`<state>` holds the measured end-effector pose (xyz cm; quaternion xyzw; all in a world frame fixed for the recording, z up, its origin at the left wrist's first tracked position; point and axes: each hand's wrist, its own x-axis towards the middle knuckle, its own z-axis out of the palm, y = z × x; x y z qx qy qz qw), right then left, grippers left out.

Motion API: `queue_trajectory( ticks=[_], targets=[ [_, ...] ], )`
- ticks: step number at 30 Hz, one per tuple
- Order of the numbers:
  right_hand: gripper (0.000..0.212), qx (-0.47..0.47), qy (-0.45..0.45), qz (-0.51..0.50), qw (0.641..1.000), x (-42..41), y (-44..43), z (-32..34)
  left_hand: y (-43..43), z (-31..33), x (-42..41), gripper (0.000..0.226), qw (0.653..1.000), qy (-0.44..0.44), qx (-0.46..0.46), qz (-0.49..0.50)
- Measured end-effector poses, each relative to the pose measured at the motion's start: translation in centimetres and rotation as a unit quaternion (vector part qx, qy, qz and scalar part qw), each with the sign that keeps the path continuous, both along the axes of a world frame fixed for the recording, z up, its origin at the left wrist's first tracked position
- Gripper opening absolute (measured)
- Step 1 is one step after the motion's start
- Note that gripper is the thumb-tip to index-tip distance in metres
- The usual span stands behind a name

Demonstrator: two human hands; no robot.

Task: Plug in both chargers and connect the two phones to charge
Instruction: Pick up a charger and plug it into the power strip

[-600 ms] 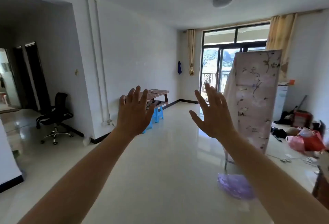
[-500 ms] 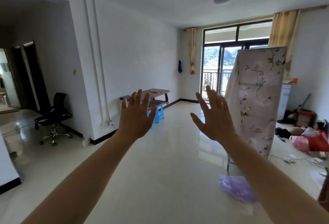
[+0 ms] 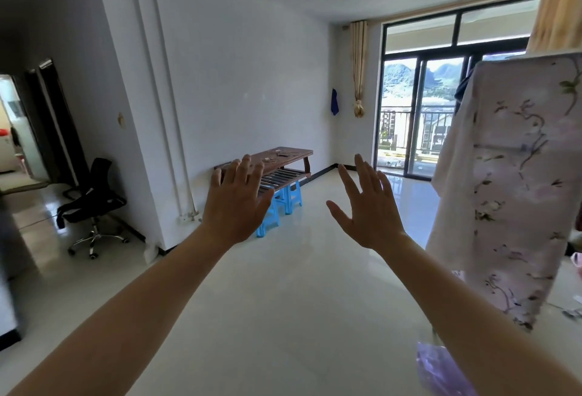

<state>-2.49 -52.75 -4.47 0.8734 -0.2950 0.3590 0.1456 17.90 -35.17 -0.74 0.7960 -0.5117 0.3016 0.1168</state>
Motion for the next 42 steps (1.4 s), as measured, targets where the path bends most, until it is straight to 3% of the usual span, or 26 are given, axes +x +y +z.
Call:
queue_trajectory(
  ticks=[8, 16, 24, 32, 42],
  targets=[
    [0.077, -0.008, 0.052, 0.029, 0.998, 16.6, -16.0, -4.3, -14.5, -4.5, 14.4, 0.075, 1.0, 0.021, -0.015, 0.009],
    [0.077, -0.003, 0.126, -0.003, 0.992, 31.3, -34.0, -4.6, -34.1, -5.4, 31.0, 0.07, 0.999, 0.032, 0.036, 0.002],
    [0.075, 0.021, 0.086, -0.028, 0.996, 41.2, -52.5, -6.1, -53.9, -8.0, 42.8, 0.071, 0.997, 0.052, 0.056, -0.014],
    [0.076, 0.036, 0.121, -0.036, 0.991, 52.3, -73.3, -8.3, -75.7, -8.9, 54.7, 0.073, 0.996, 0.039, 0.079, -0.02],
    [0.078, 0.063, 0.131, -0.012, 0.989, 73.5, -94.2, -7.3, -93.7, -8.6, 72.7, 0.074, 0.998, 0.053, 0.034, -0.008]
  ],
)
